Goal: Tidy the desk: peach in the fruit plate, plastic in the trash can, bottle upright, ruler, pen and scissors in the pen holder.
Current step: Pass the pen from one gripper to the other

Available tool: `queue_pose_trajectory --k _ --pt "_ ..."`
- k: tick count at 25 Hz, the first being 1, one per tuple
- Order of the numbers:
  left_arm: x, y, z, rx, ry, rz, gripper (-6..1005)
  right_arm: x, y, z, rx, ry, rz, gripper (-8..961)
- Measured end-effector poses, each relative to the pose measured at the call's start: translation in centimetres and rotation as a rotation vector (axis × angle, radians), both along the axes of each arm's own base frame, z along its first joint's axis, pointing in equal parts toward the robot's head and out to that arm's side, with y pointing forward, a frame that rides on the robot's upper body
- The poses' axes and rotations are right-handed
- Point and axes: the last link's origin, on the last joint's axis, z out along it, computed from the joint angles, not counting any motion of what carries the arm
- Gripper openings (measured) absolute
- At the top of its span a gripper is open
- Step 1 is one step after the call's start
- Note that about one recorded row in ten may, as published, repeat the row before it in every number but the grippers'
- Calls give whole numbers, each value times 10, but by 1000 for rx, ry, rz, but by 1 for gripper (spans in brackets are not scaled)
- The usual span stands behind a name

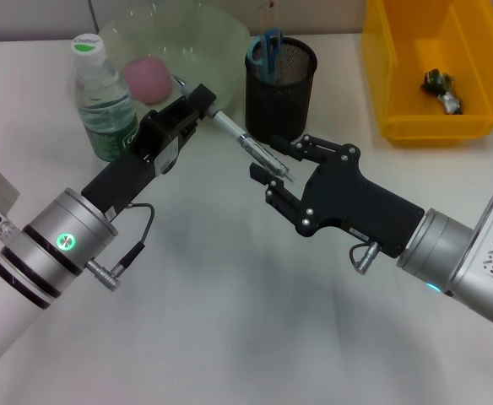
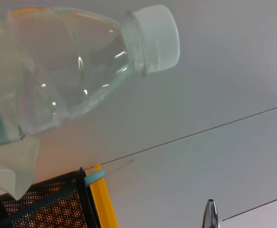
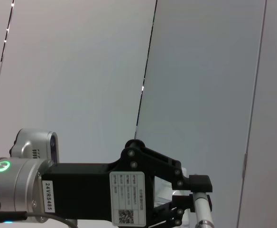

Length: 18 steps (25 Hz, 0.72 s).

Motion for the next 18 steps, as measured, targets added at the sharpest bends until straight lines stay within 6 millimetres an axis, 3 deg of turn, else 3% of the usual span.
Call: queue_pose_trajectory --k 6,18 --pt "0 0 0 0 0 0 147 -1 0 0 -1 1 2 351" --pt "0 0 -2 1 3 8 147 -1 1 0 -1 3 1 183"
